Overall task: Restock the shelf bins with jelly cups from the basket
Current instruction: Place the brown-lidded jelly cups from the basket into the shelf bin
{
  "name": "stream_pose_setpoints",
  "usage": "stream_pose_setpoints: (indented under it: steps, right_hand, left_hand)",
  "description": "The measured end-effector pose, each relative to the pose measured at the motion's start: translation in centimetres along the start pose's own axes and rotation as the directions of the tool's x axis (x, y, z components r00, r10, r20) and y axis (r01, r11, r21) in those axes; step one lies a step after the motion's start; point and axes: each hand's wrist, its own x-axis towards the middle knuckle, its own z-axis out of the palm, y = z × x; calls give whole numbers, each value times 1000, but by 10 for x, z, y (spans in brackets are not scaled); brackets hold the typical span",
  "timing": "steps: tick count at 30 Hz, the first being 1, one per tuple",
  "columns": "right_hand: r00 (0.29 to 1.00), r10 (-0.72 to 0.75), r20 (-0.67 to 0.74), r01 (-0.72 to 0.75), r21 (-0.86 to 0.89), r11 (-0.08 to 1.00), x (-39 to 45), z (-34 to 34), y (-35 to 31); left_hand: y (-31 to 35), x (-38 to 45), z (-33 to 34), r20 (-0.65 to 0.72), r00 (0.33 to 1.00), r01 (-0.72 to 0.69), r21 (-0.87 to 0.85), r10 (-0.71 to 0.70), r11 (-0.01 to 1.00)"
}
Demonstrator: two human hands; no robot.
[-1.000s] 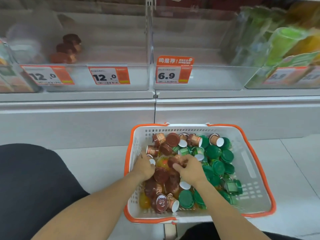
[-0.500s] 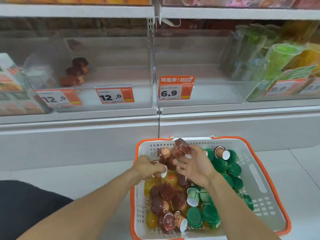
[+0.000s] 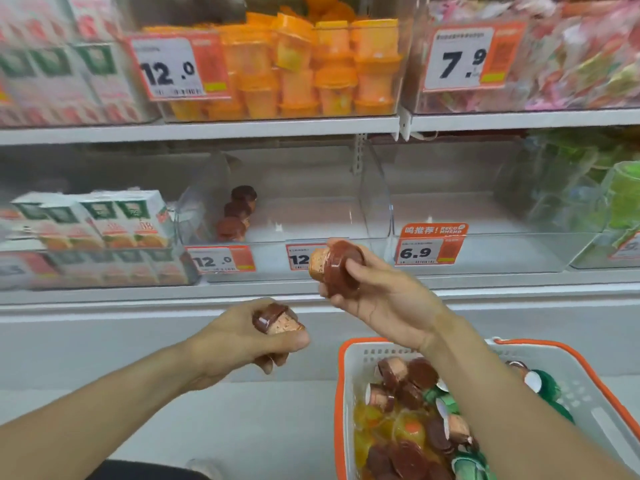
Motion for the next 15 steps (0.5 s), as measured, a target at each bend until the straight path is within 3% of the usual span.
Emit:
stream_pose_setpoints:
  steps: [4, 7, 10, 12, 15]
  right_hand:
    - [999, -45, -12, 41, -216, 976, 46, 43, -31]
    - [972, -123, -200, 10, -487, 873, 97, 59, -47]
    - [908, -186, -376, -143, -695, 705, 152, 54, -48]
    - [891, -97, -444, -302, -739, 602, 184, 47, -42]
    - [843, 167, -511, -527, -722, 448, 223, 34, -26]
  left_hand:
    - [7, 6, -26, -167, 985, -65, -106, 46, 992]
    - [3, 13, -38, -260, 966, -51, -144, 12, 988]
    - [-8, 15, -47, -319, 948, -17, -109, -19, 994]
    - [-13, 18, -56, -385, 923, -19, -75, -11, 997]
    - [-20, 22, -70, -460, 888, -9, -20, -1, 1000]
